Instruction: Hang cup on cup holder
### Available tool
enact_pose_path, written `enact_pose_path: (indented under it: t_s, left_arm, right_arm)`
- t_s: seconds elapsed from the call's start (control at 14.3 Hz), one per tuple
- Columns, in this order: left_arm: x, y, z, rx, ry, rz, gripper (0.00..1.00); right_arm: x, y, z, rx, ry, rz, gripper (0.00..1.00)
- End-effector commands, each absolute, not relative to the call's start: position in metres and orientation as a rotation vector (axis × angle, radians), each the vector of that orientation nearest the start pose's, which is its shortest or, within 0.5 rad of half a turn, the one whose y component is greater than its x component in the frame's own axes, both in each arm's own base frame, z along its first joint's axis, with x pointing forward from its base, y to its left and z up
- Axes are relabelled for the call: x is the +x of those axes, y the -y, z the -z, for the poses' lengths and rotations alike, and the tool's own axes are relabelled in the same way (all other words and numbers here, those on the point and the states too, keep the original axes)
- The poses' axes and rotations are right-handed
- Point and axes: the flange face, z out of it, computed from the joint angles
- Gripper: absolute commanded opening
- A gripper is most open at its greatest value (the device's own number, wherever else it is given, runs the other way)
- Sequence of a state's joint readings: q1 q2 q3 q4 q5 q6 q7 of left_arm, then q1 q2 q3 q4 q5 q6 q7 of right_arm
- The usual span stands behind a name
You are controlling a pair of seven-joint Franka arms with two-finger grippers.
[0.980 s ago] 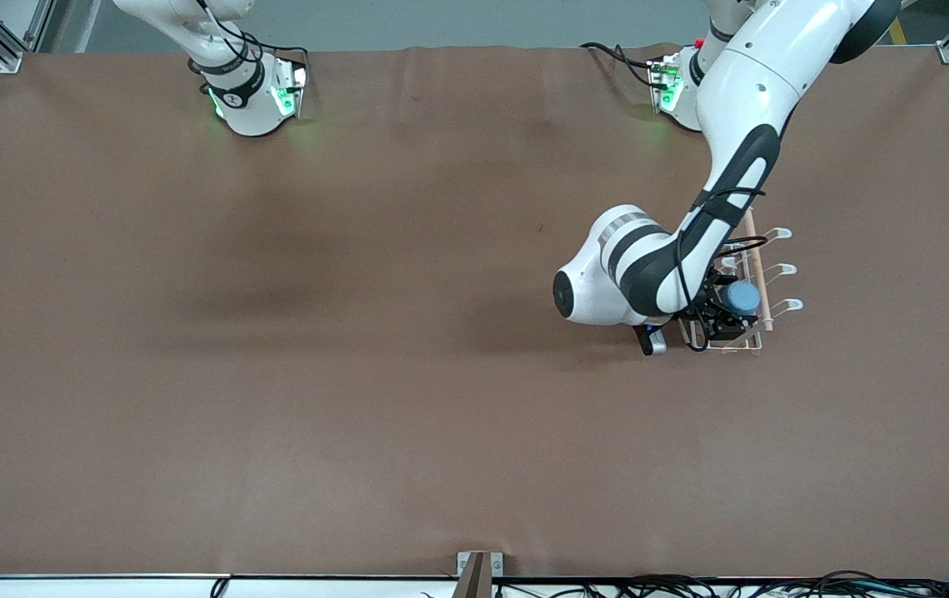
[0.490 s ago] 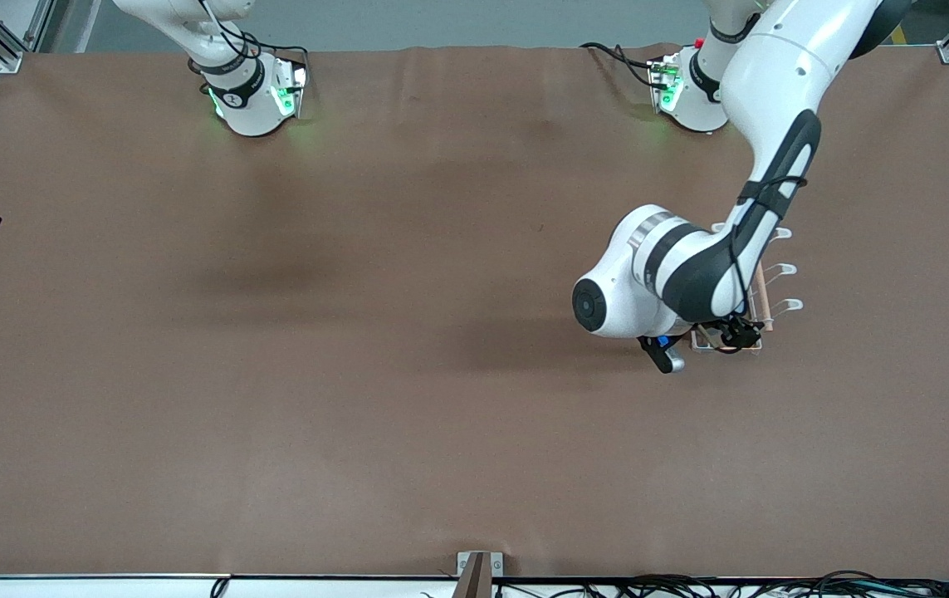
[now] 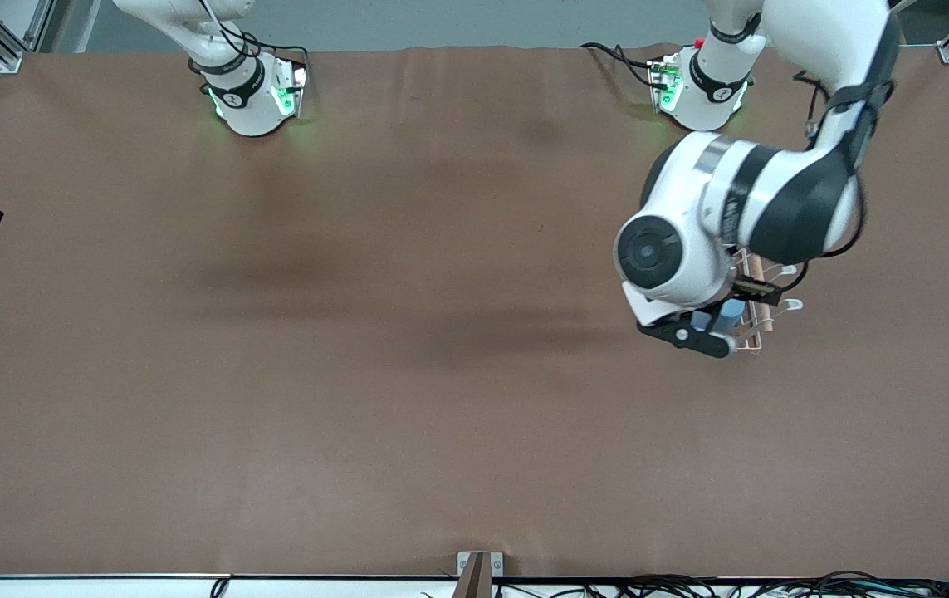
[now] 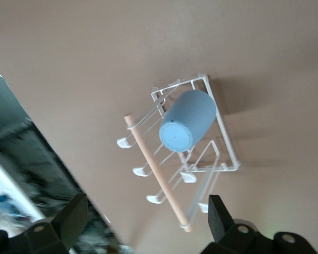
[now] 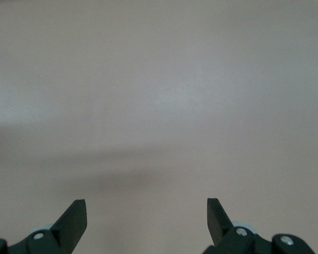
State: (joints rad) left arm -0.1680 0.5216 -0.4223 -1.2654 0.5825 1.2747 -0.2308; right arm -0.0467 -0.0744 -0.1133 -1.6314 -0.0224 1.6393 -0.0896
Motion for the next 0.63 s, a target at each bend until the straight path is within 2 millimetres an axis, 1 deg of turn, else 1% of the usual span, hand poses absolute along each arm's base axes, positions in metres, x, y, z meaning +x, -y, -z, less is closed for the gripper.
enact_pose_path:
  t_s: [0.0,0.14,0.28,0.42,0.56]
  left_arm:
    - [0.613,0.219,-0.503,-2.671,-0.221,-0.267,1.0]
    - [0.61,0.194,-0.548,-2.699,-0.153,-0.158,1.0]
    - [0.603,0.187,-0.583,-2.733,-0.133,-0.059,1.0]
    - [0.595,0.174,-0.607,-2.793,-0.096,-0.042,1.0]
    - [0.586,0.156,-0.628,-2.89,-0.041,-0.046,1.0]
  right_arm:
    - [0.534,0.089,-0.642,-3.184,-0.101,0.126,1.0]
    - [0.537,0.089,-0.633,-3.177,-0.105,0.093,1.0]
    - [0.538,0.088,-0.631,-3.172,-0.11,0.082,1.0]
    - [0.538,0.091,-0.63,-3.171,-0.118,0.077,1.0]
    - [0.542,0.1,-0.622,-3.169,-0.134,0.064,1.0]
